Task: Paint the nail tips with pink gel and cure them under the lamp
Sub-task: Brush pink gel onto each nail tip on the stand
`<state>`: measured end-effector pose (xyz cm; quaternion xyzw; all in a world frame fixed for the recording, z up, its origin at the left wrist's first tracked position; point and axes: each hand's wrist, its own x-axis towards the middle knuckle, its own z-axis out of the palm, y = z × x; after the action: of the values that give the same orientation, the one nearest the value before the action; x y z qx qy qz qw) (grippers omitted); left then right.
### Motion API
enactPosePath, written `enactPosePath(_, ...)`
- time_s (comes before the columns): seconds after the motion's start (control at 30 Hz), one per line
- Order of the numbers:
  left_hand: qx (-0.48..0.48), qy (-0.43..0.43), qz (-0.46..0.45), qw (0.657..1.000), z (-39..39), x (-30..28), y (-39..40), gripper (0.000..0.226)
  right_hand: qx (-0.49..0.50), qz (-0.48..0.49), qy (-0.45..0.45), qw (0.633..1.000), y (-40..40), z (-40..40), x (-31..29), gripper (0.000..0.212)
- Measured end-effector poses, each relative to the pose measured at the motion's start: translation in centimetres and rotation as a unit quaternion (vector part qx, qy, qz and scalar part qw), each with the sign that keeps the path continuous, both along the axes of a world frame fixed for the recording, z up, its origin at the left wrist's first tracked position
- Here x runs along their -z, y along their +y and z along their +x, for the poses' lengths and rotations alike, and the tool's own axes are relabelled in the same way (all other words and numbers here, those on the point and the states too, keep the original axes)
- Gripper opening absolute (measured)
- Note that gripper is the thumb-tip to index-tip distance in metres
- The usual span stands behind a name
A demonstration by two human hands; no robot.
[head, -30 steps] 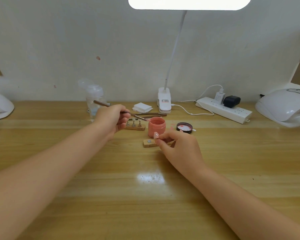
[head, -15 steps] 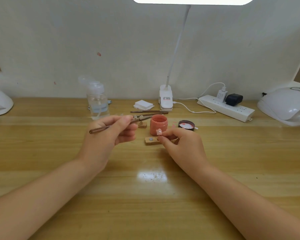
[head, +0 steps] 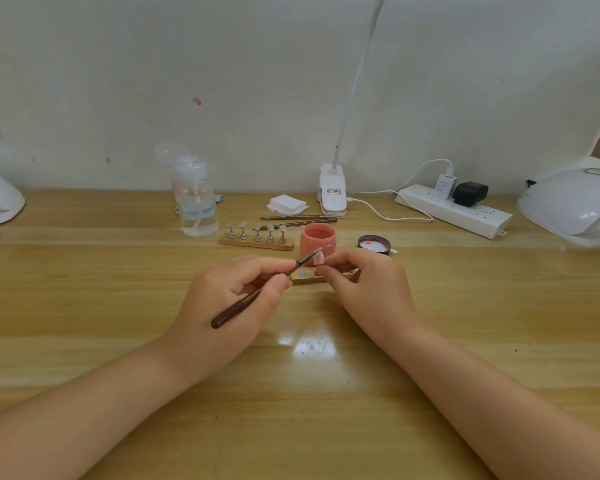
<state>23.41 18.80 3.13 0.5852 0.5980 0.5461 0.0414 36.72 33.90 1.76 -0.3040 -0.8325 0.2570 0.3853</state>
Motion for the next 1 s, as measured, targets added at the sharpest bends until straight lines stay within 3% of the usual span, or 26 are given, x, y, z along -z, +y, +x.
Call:
enactPosePath(0.23, -0.002, 0.027, -0.002, 1.000, -0.07, -0.05, -0.41, 0.021, 0.005, 0.004, 0.001, 1.000, 0.05, -0.03, 0.02, 0.004)
enactPosePath(0.4, -0.005, -0.010, 0.007, 1.000, 0.05, -0.03, -0.06, 0.015, -0.009, -0.001, 0.001, 1.000, 0.02, 0.07, -0.02, 0.008)
enactPosePath(0.57, -0.005, 0.042, -0.004, 0.999, 0.16, -0.16, -0.20, 0.017, -0.007, 0.001, 0.004, 1.000, -0.03, 0.17, -0.08, 0.005)
enactPosePath(1.0, -0.010, 0.043, -0.016, 0.999, 0.32, -0.27, -0.45, 0.022, 0.033, 0.035, -0.009, 0.999, -0.02, 0.11, 0.06, 0.004)
